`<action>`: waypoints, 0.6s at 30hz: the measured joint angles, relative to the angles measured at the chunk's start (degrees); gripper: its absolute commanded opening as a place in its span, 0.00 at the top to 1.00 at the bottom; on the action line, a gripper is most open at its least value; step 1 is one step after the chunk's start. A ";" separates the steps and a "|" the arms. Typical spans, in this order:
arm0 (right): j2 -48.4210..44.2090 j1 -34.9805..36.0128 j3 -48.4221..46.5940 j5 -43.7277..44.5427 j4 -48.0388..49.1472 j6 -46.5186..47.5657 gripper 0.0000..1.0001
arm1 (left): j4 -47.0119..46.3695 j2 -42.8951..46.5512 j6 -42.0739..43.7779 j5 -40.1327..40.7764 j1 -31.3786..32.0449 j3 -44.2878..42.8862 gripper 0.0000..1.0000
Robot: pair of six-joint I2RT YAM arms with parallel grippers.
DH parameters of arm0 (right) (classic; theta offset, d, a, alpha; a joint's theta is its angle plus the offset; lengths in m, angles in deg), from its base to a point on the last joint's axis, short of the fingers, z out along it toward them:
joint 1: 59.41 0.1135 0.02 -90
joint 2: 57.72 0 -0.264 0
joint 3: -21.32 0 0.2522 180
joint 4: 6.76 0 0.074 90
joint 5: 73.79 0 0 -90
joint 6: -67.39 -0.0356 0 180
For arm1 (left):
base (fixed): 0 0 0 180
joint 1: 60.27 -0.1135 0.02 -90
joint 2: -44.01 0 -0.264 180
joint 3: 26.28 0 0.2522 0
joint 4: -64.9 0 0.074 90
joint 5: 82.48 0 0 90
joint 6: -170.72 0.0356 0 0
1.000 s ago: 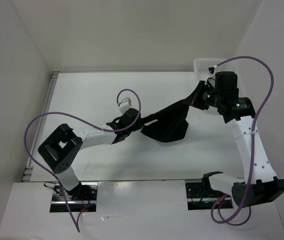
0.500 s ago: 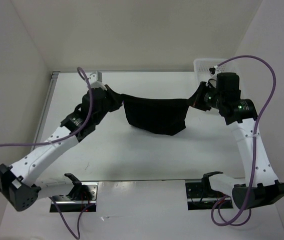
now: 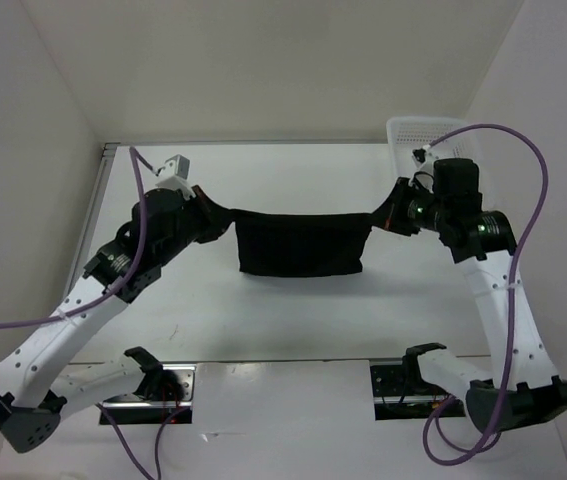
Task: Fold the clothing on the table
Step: Flatten the skirt out
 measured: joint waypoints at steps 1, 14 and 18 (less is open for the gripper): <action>0.92 0.00 0.63 -0.04 0.26 -0.28 1.00 | 0.09 -0.92 0.02 -0.46 -0.57 0.20 1.00; 33.86 -0.68 -11.72 -2.08 10.73 -3.13 1.00 | -3.43 -39.39 6.19 -15.19 -19.04 -13.33 1.00; 42.21 -1.88 -26.23 -3.32 11.45 -2.16 1.00 | -3.41 -48.65 8.81 -19.06 -23.23 -29.35 1.00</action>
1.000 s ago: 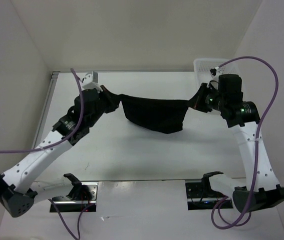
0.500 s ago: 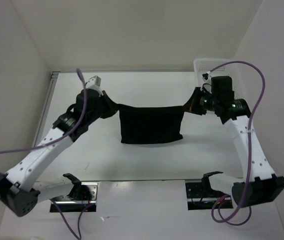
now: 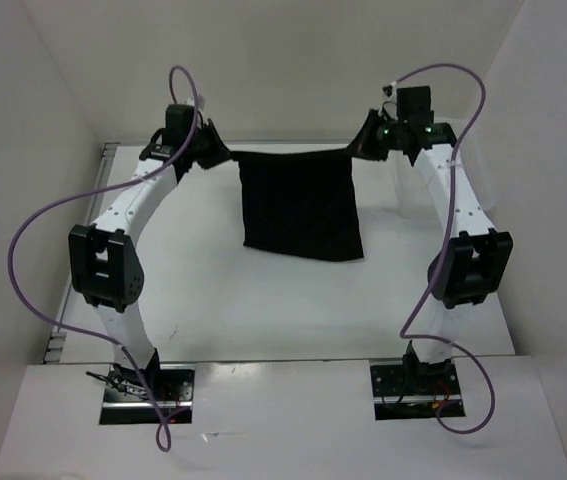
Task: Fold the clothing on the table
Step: Flatten the skirt out, then fold the skirt
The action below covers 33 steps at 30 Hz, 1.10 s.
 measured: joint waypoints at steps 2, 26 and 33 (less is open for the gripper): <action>3.39 -0.70 -8.37 -0.31 -0.04 0.74 1.00 | 0.37 -3.43 1.09 -1.75 -1.64 -8.13 1.00; 3.17 1.25 29.05 -4.46 -1.07 -0.79 1.00 | -5.40 -2.84 1.38 -11.91 0.35 29.68 1.00; -13.44 5.11 45.00 -6.12 -1.46 -4.85 1.00 | -3.93 8.85 0.31 -12.11 3.96 37.81 1.00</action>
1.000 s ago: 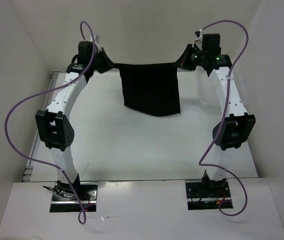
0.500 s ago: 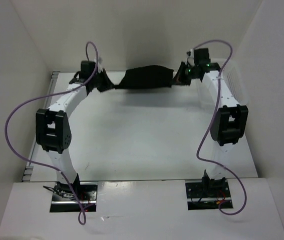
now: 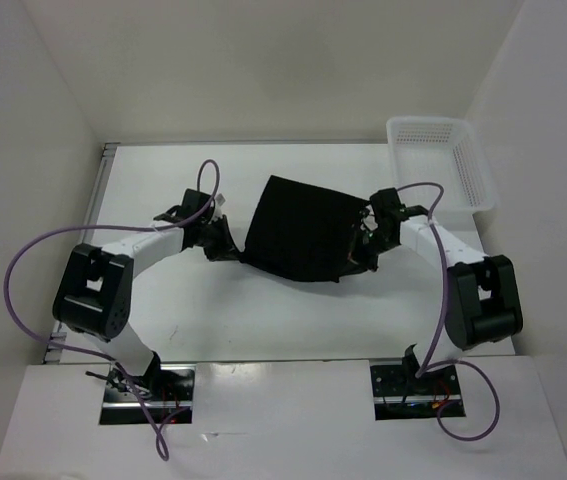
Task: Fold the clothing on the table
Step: Fold the skirt
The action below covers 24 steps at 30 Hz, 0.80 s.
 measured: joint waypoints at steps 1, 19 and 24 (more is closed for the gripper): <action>-0.94 0.63 1.70 0.07 -0.17 -0.70 1.00 | 0.11 1.27 0.04 0.00 0.37 0.33 1.00; -6.51 6.88 4.28 2.95 -7.23 -9.79 1.00 | 12.26 5.84 1.49 -1.05 4.04 -8.98 1.00; -7.87 3.58 -0.09 6.14 -9.05 -10.80 1.00 | 11.93 4.70 1.46 -1.07 4.04 -15.76 1.00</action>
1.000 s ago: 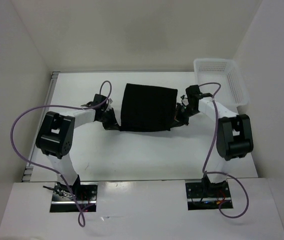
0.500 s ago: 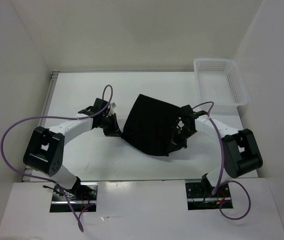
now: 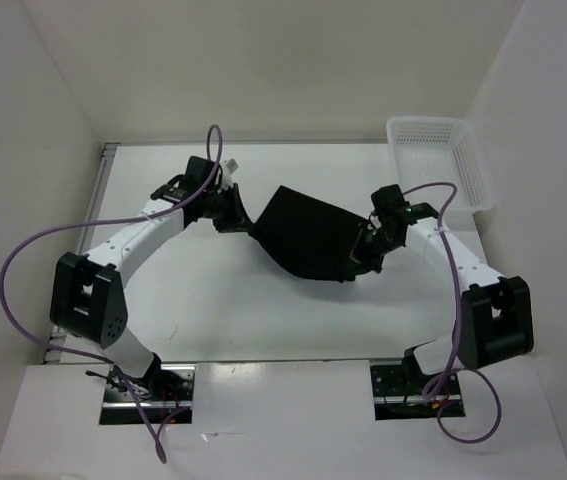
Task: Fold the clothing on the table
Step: Fold the skirt
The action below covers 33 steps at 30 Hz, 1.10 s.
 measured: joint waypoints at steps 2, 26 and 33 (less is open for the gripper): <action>-0.02 -2.71 -1.22 1.25 -0.11 -0.20 1.00 | -0.81 -2.51 -0.02 0.02 -0.02 -3.04 1.00; 7.19 -13.99 -7.15 6.36 11.17 -4.26 1.00 | -6.16 -31.52 -0.17 0.83 -0.94 -34.45 1.00; 13.84 -14.08 -10.67 8.85 13.84 -4.44 0.99 | -6.32 -37.97 -0.44 0.92 -0.94 -37.55 1.00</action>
